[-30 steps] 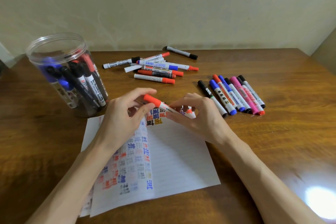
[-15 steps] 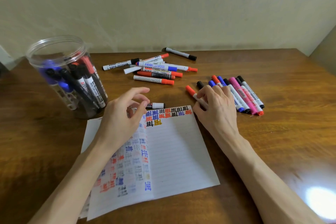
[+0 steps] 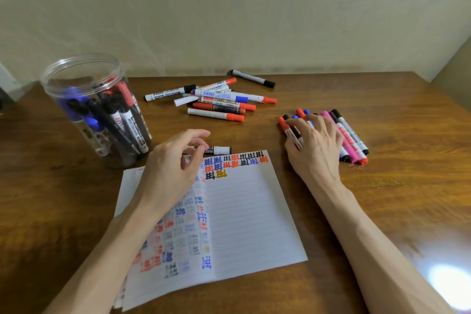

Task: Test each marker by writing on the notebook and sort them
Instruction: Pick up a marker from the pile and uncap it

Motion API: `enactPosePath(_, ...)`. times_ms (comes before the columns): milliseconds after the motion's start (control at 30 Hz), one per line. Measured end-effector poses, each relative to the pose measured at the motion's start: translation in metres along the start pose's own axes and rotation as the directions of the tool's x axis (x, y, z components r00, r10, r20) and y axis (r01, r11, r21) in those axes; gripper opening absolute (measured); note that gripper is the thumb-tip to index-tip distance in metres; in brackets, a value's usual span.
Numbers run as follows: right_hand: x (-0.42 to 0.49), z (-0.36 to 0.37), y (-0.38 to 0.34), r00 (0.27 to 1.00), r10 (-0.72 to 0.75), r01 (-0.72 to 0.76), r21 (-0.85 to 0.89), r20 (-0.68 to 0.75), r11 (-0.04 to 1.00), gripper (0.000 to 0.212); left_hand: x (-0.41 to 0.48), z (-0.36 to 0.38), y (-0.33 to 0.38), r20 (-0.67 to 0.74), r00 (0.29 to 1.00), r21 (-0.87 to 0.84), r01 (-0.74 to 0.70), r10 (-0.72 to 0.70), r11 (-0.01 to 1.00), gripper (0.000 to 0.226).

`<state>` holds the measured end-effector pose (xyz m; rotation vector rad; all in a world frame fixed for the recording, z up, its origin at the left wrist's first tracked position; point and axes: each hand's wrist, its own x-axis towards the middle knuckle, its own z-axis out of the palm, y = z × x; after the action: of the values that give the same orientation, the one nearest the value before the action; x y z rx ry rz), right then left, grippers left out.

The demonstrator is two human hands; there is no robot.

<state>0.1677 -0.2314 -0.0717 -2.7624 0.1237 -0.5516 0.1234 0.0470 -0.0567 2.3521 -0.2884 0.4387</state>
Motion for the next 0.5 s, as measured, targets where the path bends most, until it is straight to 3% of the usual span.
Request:
enactPosePath(367,0.0,-0.0036,0.0037,0.999,0.044,-0.043,-0.016,0.02,0.999,0.038,-0.0009,0.0013,-0.0026,-0.01,0.999,0.054,-0.03,0.031,0.998,0.032)
enactPosePath(500,-0.0008,-0.0007,0.0028,1.0,0.011,-0.01,0.028,-0.003,1.0,0.038,0.001,0.0018,-0.0067,-0.02,0.999,0.167,0.05,-0.047,0.985,0.037)
